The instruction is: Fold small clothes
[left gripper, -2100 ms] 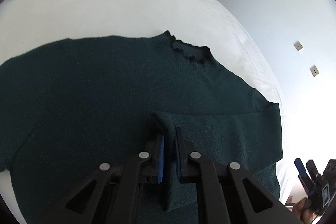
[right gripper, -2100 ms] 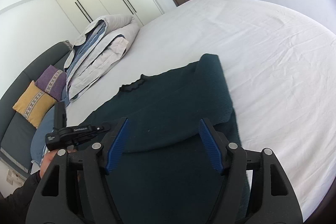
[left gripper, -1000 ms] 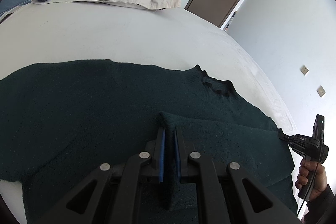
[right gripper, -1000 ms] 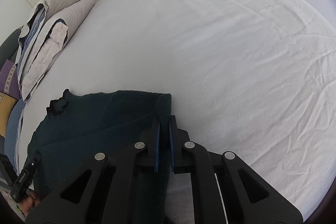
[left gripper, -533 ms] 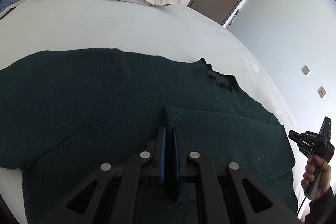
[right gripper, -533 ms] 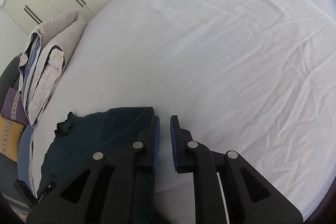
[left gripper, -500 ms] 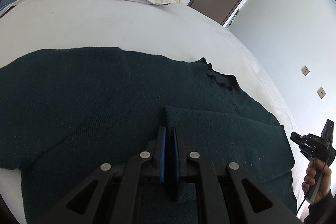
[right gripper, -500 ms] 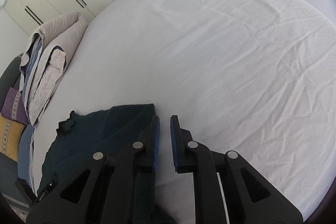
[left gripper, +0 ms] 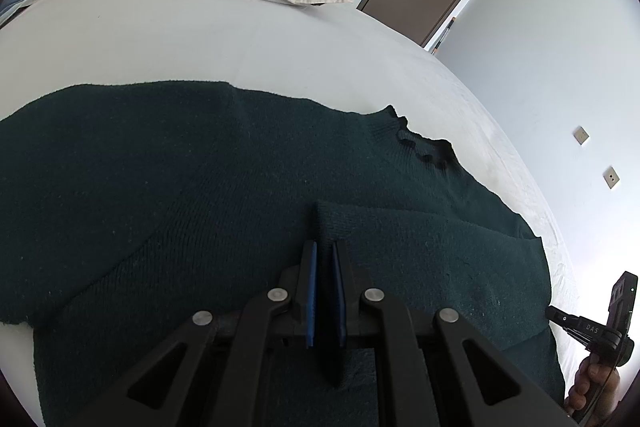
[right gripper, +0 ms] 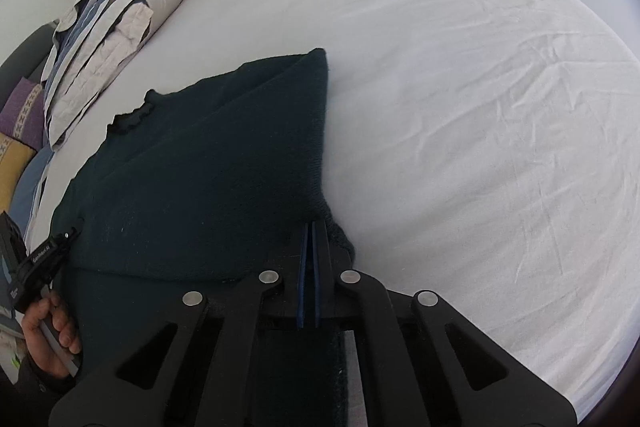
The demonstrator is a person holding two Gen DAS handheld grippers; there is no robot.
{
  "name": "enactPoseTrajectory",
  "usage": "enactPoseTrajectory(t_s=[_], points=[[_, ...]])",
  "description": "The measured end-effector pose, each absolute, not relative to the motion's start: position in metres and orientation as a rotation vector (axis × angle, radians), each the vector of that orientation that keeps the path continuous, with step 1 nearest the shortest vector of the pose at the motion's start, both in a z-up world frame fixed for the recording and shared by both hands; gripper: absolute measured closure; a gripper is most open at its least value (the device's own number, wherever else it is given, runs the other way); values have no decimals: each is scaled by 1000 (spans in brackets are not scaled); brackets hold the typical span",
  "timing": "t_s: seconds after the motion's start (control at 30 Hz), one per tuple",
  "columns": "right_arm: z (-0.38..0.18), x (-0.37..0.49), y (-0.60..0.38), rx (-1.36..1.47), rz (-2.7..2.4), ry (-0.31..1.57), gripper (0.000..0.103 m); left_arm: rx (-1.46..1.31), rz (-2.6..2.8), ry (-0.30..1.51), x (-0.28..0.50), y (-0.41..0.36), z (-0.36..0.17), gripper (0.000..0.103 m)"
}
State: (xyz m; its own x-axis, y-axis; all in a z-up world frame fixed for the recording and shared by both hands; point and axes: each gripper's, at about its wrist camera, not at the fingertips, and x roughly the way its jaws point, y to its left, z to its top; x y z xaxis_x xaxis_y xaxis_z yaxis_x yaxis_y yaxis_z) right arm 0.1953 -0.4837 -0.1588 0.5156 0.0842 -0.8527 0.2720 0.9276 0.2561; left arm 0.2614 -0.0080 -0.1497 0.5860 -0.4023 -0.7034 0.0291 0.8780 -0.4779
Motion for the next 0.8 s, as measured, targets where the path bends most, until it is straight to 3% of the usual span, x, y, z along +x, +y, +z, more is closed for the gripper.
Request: enactPoseTrajectory(t_s=[0.07,0.17,0.27,0.33,0.37,0.4,0.47,0.57,0.8], points=[[-157,196,-486,266,-277,1047,103,-462,-266,918,261,-6,-150,92],[-149,182,-501,433,-232,1008,102,-474,-274,921,260,-4,-150,91],[-123,163,-487,417,-182,900,94,-466,-273,920,260,-5,-150,91],[-115,163,-471,356,-152,886,69,-462,-275,920,259,-6,-149,91],[-114,165,-461,323,-146,883,43,-462,-274,922,259,-6,-149,91],[-113,168,-454,288,-142,879,37,-462,-275,923,258,-6,-148,91],[-119,179,-438,216,-128,921,39,-462,-276,925,257,-6,-148,91],[-150,195,-442,195,-143,1055,78,-463,-277,926,255,-6,-149,90],[-145,184,-449,276,-124,988,79,-540,-312,941,257,4,-151,88]])
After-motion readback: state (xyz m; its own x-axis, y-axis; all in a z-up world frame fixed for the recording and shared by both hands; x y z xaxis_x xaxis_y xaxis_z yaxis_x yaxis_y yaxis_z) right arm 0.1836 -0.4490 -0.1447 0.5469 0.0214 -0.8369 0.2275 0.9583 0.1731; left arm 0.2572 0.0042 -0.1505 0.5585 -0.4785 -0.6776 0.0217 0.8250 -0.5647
